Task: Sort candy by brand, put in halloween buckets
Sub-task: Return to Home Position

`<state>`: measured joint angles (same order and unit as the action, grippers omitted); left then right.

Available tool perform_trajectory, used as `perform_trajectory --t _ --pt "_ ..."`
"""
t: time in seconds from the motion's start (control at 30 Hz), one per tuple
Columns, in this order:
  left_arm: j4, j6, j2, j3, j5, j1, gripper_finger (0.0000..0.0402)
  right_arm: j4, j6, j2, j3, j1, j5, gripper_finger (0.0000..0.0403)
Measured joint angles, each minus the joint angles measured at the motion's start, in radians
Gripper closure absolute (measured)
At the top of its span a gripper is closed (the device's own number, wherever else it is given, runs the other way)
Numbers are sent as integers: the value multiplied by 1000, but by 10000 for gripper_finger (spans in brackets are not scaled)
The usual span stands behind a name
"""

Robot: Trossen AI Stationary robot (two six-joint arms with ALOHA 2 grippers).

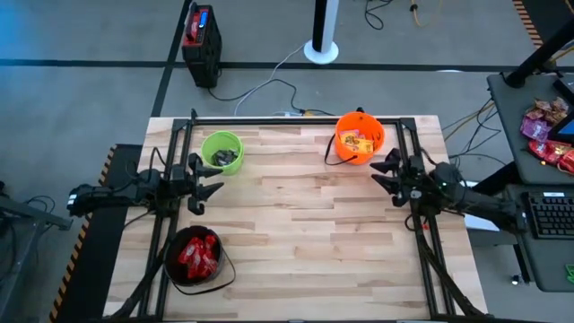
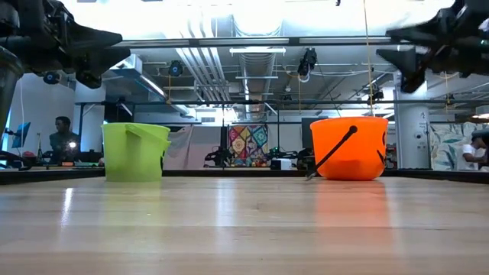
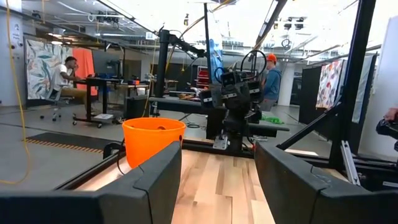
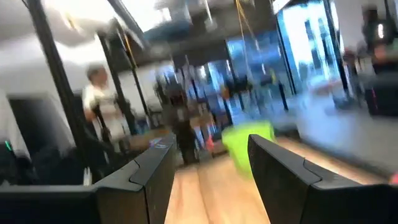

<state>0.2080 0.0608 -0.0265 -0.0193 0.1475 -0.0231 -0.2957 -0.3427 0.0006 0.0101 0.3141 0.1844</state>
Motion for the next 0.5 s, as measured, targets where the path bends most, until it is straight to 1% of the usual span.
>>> perform_trajectory --t 0.07,0.1,0.2,0.27,0.4,0.5 --pt "0 0 0 0 0 0 214 50 11 0 0 -7 -2 211" --pt "0 0 0 0 0 0 214 47 22 1 0 -18 -10 211" --pt "-1 0 -1 0 0 0 214 104 70 0 0 -76 -12 211" --pt "0 0 -2 0 0 0 214 173 107 0 0 -127 -49 211" --pt "0 0 -5 0 0 0 214 276 179 0 0 -214 -181 211" --pt "-1 0 -6 0 0 0 214 280 243 1 1 -234 -204 211"
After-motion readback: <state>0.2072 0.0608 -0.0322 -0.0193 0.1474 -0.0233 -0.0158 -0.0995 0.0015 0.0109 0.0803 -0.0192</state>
